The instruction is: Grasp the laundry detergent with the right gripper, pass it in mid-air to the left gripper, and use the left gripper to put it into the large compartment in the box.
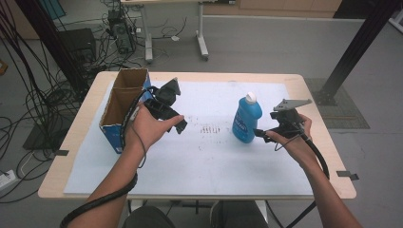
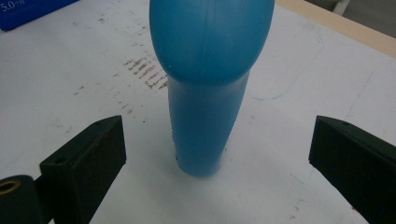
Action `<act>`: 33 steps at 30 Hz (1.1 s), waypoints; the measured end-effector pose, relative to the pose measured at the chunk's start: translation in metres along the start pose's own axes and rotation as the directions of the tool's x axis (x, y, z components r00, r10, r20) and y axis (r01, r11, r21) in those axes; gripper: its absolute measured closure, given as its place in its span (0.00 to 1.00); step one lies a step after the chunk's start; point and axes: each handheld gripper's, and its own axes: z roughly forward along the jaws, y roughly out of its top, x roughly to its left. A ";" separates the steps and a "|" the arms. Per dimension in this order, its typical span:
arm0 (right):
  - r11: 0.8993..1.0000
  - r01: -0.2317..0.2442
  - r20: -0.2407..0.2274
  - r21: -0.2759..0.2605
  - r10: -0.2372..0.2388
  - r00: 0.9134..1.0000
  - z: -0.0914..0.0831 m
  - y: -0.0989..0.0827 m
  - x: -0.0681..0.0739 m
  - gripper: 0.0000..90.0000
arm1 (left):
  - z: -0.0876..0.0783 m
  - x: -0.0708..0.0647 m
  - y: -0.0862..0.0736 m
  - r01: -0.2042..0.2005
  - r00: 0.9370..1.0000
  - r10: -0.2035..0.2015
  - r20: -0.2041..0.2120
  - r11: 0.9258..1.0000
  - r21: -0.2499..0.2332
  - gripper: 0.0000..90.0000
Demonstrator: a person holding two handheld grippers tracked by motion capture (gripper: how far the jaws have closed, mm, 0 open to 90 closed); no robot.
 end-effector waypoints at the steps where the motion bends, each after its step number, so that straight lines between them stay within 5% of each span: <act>1: 1.000 0.001 0.002 -0.002 -0.001 1.000 0.001 0.000 0.000 0.04 | 0.001 0.000 0.001 -0.003 1.000 0.003 0.001 1.000 0.001 0.07; 33: 0.995 0.006 0.022 -0.099 -0.004 1.000 0.042 -0.003 0.012 0.02 | 0.011 -0.002 0.009 -0.008 1.000 0.008 0.005 1.000 0.013 0.07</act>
